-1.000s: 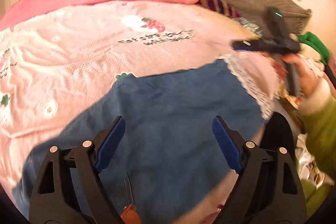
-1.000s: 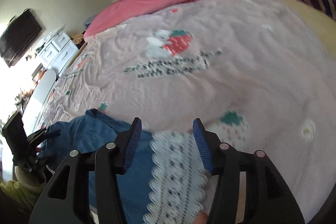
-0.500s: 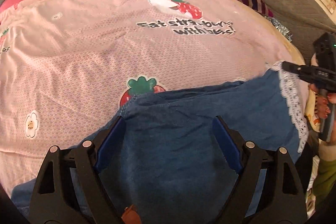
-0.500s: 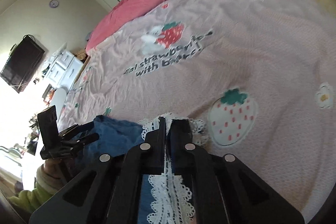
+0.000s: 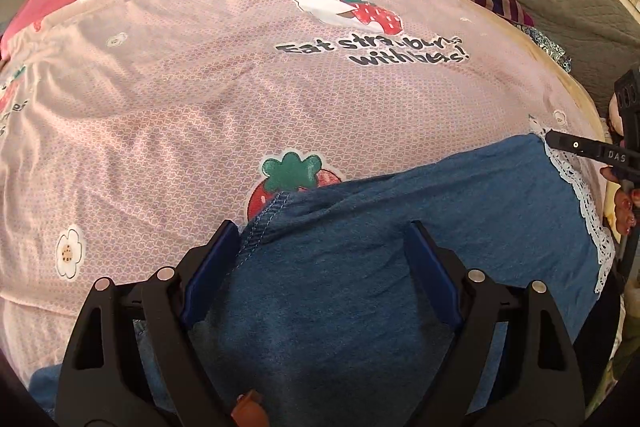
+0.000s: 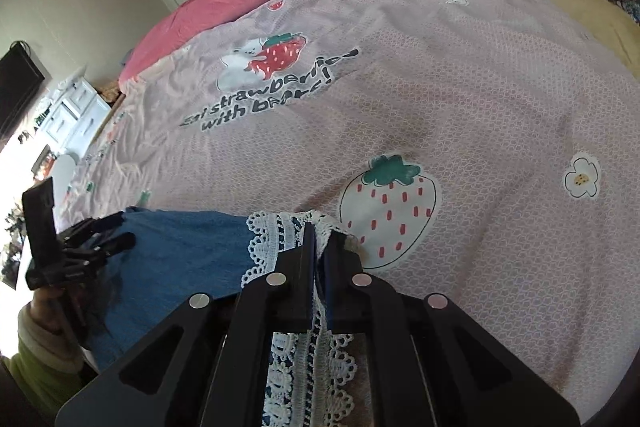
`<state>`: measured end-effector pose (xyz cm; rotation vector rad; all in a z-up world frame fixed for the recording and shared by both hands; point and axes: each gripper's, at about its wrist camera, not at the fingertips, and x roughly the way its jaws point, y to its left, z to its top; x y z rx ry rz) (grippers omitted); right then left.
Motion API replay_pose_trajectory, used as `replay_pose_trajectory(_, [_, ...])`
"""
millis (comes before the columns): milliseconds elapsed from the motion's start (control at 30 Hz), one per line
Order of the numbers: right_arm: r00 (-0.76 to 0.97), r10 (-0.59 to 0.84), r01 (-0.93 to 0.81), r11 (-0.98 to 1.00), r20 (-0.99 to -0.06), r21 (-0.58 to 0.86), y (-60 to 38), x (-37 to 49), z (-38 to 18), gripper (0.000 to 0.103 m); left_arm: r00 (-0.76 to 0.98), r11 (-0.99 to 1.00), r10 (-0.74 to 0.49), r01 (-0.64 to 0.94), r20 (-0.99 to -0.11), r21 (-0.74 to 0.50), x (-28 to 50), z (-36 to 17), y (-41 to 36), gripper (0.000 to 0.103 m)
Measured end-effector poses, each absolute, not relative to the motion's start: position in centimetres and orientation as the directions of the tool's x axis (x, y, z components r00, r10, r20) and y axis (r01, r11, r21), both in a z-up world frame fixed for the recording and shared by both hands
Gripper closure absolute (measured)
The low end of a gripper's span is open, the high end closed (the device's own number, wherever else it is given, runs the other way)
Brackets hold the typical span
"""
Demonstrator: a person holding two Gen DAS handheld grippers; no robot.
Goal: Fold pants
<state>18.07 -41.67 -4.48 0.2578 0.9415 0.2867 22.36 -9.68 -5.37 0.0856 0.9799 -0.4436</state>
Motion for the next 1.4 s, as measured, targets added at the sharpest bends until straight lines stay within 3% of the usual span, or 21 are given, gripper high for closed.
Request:
replay_pose_trajectory(233, [0.608, 0.263, -0.181, 0.965, -0.749, 0.192, -40.0, 16.6, -2.7, 0.095, 0.484, 0.910, -0.322, 0.396, -0.813, -0.125, 22.0, -5.3, -9.5, 0.025])
replay_pose_trajectory(300, [0.659, 0.227, -0.193, 0.972, -0.717, 0.131, -39.6, 15.1, -1.2, 0.085, 0.489, 0.909, -0.326, 0.397, -0.809, -0.127, 21.9, -5.2, -9.5, 0.025])
replay_pose_trajectory(367, [0.695, 0.208, -0.207, 0.975, -0.688, 0.086, -39.1, 13.7, -0.1, 0.059, 0.490, 0.908, -0.332, 0.397, -0.806, -0.132, 21.7, -5.0, -9.5, 0.025])
replay_pose_trajectory(500, [0.731, 0.189, -0.262, 0.965, -0.655, -0.014, -37.0, 10.7, 1.2, 0.057, 0.508, 0.905, -0.349, 0.401, -0.788, -0.142, 21.0, -4.1, -9.3, 0.025])
replay_pose_trajectory(767, [0.664, 0.298, -0.394, 0.919, -0.686, 0.017, -32.7, 7.6, 0.2, 0.050, 0.597, 0.911, -0.346, 0.399, -0.723, -0.106, 16.3, -0.3, -7.5, 0.025])
replay_pose_trajectory(1000, [0.620, 0.284, -0.411, 0.912, -0.731, 0.005, -31.6, 5.9, -1.3, 0.046, 0.661, 0.942, -0.198, 0.332, -0.723, 0.046, 9.1, 0.0, -4.1, 0.021])
replay_pose_trajectory(1200, [0.555, 0.222, -0.403, 0.915, -0.801, -0.026, -32.5, 4.1, -3.9, 0.037, 0.686, 0.950, 0.085, 0.163, -0.723, 0.266, 6.5, -2.1, -0.3, 0.019])
replay_pose_trajectory(1400, [0.533, 0.202, -0.404, 0.914, -0.822, -0.037, -33.9, 3.0, -5.8, 0.034, 0.639, 0.979, 0.036, 0.134, -0.769, 0.157, 7.1, -3.3, 4.2, 0.019])
